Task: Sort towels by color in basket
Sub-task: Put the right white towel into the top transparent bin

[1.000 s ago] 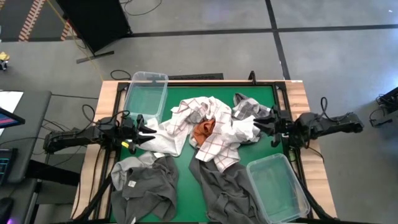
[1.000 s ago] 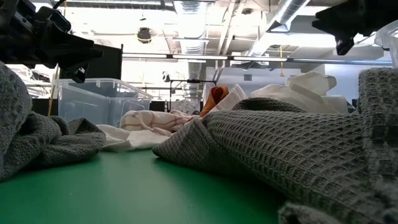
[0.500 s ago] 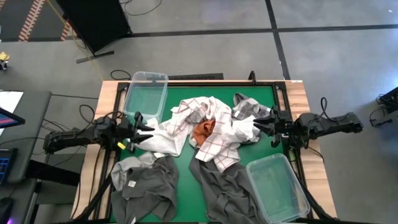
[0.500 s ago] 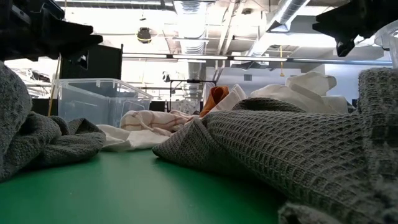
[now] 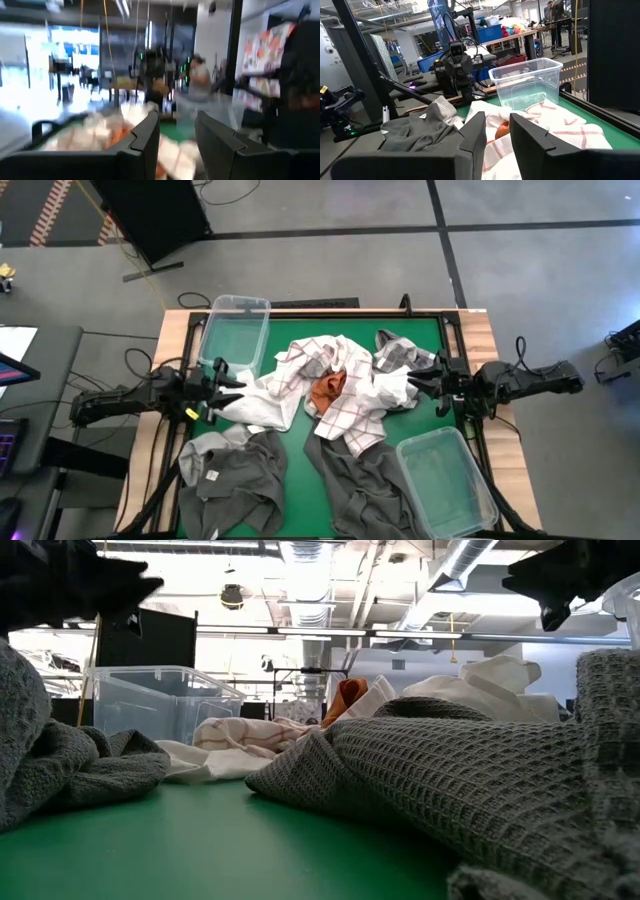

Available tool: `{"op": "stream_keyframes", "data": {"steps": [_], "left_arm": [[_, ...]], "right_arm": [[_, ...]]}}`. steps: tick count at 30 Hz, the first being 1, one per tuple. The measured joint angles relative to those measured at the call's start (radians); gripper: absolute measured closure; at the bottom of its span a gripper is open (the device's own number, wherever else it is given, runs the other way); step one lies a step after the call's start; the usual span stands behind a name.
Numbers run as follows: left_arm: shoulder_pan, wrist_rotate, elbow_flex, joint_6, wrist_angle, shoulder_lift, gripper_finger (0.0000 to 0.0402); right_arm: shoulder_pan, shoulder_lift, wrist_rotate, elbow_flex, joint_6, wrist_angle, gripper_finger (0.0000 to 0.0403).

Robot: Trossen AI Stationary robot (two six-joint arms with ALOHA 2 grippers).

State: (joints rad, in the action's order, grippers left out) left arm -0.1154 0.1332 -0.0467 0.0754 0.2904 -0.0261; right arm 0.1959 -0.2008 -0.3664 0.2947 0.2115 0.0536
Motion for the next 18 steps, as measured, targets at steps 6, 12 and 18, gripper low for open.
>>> {"op": "stream_keyframes", "data": {"steps": [6,12,18], "left_arm": [[0.003,0.012,-0.002,0.068,0.306,0.002,0.0286],[0.003,0.024,-0.002,0.042,0.525,-0.007,0.0286],[0.003,0.07,-0.049,-0.036,0.458,-0.045,0.0286]], "right_arm": [[0.0,0.0,0.0,0.0,0.0,0.0,0.0285],[0.0,0.0,0.0,0.0,-0.001,0.0,0.0285],[0.0,-0.001,0.0,0.0,-0.003,0.0,0.0285]]}}
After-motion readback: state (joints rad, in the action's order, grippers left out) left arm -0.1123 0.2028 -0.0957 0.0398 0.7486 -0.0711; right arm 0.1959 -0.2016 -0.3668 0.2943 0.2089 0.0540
